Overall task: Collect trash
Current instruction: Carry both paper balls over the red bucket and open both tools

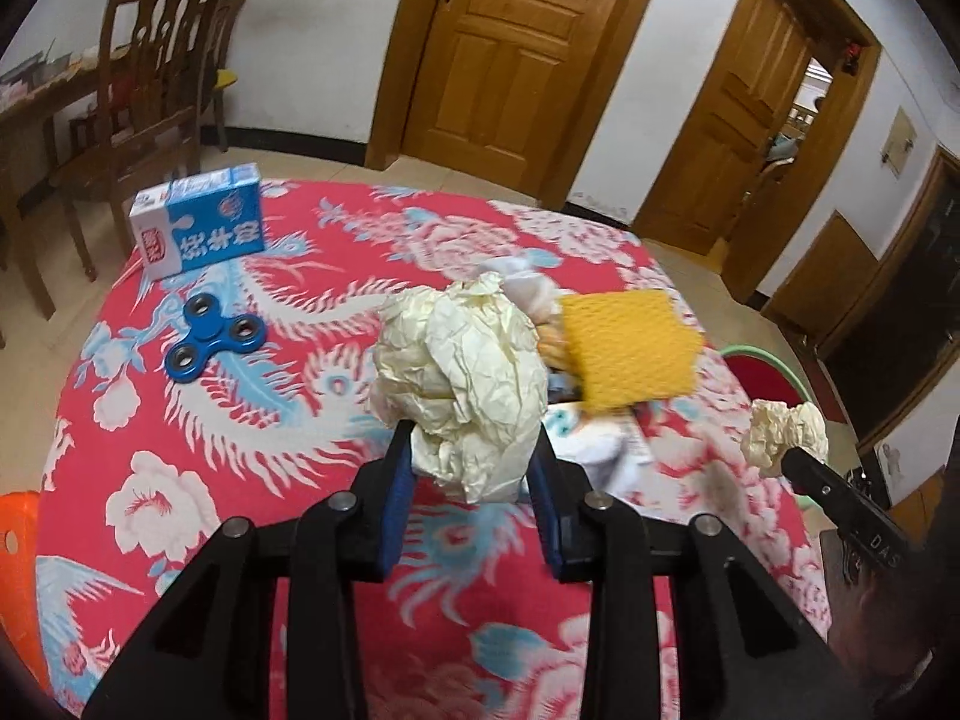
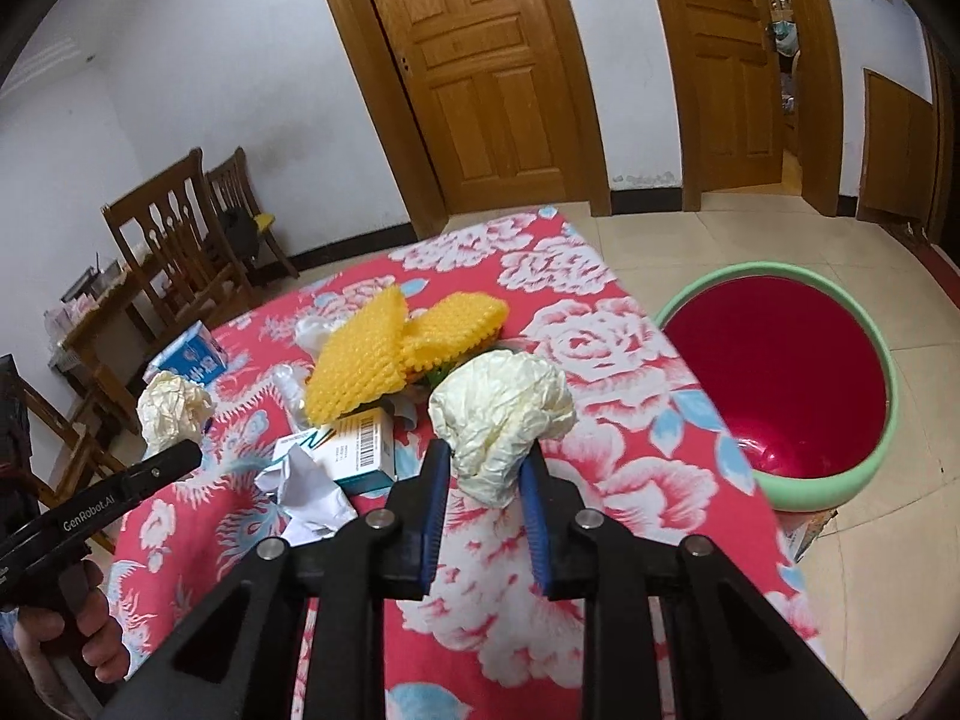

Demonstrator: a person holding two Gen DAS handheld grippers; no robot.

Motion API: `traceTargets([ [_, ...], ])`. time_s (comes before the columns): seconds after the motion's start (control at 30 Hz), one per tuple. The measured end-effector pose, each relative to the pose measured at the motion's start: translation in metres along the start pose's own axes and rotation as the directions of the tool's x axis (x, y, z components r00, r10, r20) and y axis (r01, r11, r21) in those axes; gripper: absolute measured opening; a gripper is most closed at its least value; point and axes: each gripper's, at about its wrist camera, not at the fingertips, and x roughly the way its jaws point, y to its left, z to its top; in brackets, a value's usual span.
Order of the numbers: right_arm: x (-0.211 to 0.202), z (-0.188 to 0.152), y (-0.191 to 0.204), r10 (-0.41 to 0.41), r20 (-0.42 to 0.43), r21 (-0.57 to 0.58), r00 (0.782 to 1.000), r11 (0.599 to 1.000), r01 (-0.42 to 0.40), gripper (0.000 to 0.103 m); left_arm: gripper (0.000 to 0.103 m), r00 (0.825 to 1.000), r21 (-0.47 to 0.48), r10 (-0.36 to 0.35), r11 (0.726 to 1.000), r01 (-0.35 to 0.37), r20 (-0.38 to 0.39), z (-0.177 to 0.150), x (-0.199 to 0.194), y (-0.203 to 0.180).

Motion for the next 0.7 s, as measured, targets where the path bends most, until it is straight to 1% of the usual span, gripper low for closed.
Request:
traceTargets([
  [0.13,-0.017,0.002,-0.015,-0.003,0.032,0.019,0.999,1.0,0.003,0.026,0.035,0.999,0.039,-0.039,0.998,0.039,-0.006,0.002,-0.008,-0.023],
  [0.27,-0.029,0.006,-0.034,-0.021,0.05,0.047,0.999,0.999,0.018,0.026,0.035,0.996,0.062,-0.088,0.994,0.089,-0.023,0.004,-0.006,-0.047],
  [0.53,-0.038,0.013,-0.082,-0.07,0.065,0.108,0.995,0.992,0.063,0.026,0.035,0.989,0.134,-0.135,0.981,0.142,-0.063,0.009,0.014,-0.105],
  [0.7,-0.035,0.015,-0.112,-0.102,0.056,0.147,0.993,0.985,0.093,0.026,0.035,0.983,0.194,-0.16,0.965,0.174,-0.086,0.013,0.034,-0.145],
])
